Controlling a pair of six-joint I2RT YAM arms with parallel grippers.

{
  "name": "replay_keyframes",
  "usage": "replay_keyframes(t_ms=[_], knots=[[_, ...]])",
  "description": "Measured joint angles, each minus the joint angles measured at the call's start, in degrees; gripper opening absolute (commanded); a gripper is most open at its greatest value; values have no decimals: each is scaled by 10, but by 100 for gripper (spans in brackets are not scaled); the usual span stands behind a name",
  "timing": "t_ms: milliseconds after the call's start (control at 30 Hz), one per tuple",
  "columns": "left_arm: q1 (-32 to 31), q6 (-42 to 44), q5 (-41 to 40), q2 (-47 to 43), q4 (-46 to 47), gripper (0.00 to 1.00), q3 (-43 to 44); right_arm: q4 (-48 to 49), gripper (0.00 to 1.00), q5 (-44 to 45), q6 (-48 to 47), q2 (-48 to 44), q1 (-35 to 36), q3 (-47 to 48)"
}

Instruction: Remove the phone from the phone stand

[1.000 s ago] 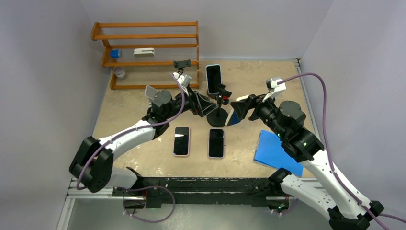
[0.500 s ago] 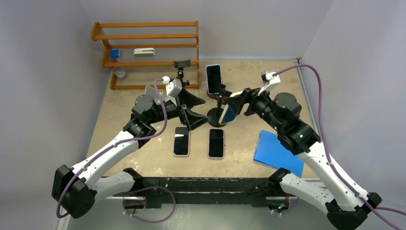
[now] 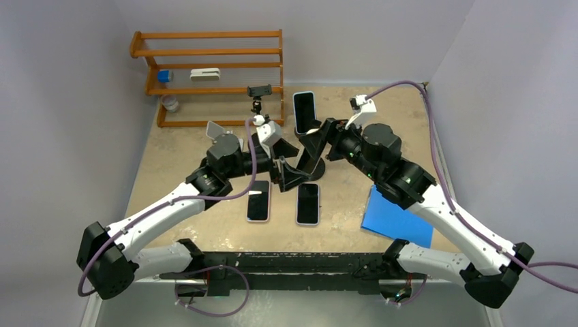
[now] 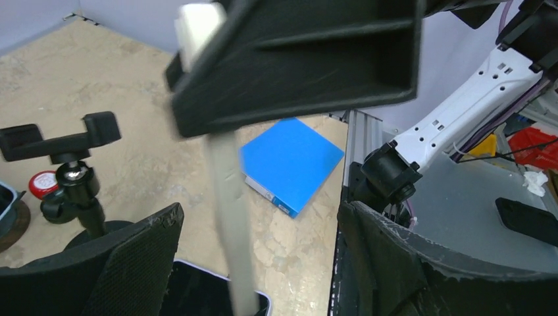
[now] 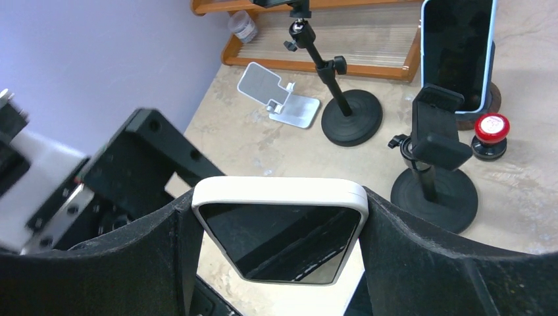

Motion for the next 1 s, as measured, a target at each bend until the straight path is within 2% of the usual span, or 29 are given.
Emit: replay_keyframes(t_ms=[100, 233, 567, 633, 733, 767, 900, 933, 1000], knots=[[-35, 28, -38, 12, -34, 77, 24, 0, 0, 23, 16, 20, 15, 10], [-43, 46, -79, 19, -59, 62, 42, 0, 0, 44, 31, 40, 28, 14], [-41, 58, -129, 50, -105, 15, 63, 5, 0, 61, 47, 64, 43, 26], [-40, 57, -137, 51, -108, 0, 63, 5, 0, 62, 48, 64, 45, 26], [-40, 56, -149, 51, -111, 0, 63, 6, 0, 67, 49, 65, 45, 26], [-40, 56, -151, 51, -111, 0, 63, 7, 9, 67, 49, 65, 45, 26], [-40, 54, -163, 44, -112, 0, 59, 12, 80, 56, 44, 66, 45, 26], [-42, 54, -171, 40, -114, 0, 57, 14, 95, 53, 42, 66, 45, 26], [-45, 52, -189, 27, -127, 0, 54, 18, 99, 49, 40, 66, 47, 26]])
